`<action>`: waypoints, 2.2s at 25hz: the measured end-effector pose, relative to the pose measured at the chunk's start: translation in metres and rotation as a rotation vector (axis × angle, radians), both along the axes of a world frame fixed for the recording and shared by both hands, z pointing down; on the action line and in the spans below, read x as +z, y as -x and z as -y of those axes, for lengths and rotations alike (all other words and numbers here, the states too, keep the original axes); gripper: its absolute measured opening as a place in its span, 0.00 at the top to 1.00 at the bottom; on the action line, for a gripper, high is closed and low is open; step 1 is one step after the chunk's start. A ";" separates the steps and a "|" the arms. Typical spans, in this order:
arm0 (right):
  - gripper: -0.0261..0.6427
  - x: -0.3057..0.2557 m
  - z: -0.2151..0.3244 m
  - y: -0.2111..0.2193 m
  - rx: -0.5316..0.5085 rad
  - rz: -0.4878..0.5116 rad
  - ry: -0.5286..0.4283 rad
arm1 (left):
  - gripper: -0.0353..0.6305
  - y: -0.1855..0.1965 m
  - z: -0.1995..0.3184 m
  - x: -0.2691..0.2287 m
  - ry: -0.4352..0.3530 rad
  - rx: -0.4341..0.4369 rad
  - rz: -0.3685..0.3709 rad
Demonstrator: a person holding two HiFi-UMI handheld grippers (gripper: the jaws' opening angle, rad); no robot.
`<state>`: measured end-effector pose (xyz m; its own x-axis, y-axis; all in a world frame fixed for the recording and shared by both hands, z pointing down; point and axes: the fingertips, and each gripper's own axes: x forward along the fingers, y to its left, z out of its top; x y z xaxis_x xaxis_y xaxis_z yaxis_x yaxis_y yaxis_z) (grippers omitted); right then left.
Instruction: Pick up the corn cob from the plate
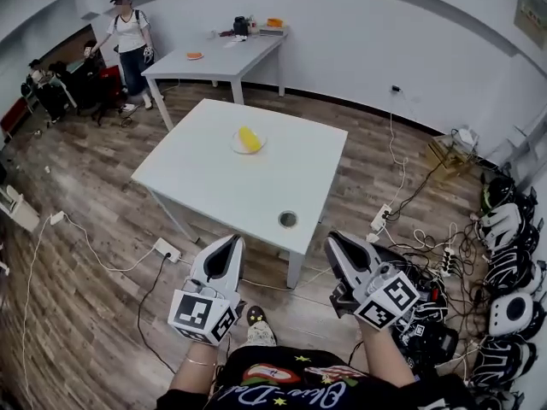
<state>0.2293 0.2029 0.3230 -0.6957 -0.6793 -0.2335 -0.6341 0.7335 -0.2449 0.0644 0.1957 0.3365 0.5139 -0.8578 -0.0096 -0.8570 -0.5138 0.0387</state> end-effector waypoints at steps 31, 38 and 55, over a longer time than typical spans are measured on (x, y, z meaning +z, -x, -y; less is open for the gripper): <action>0.78 0.036 0.404 0.136 -0.045 -0.194 0.082 | 0.97 0.091 0.364 0.020 0.060 0.009 -0.014; 0.57 0.138 0.514 0.210 -0.085 -0.419 0.367 | 0.97 0.122 0.460 0.039 0.139 0.116 -0.069; 0.52 0.289 0.583 0.238 -0.154 -0.941 0.776 | 0.97 0.161 0.528 0.086 0.238 0.182 -0.172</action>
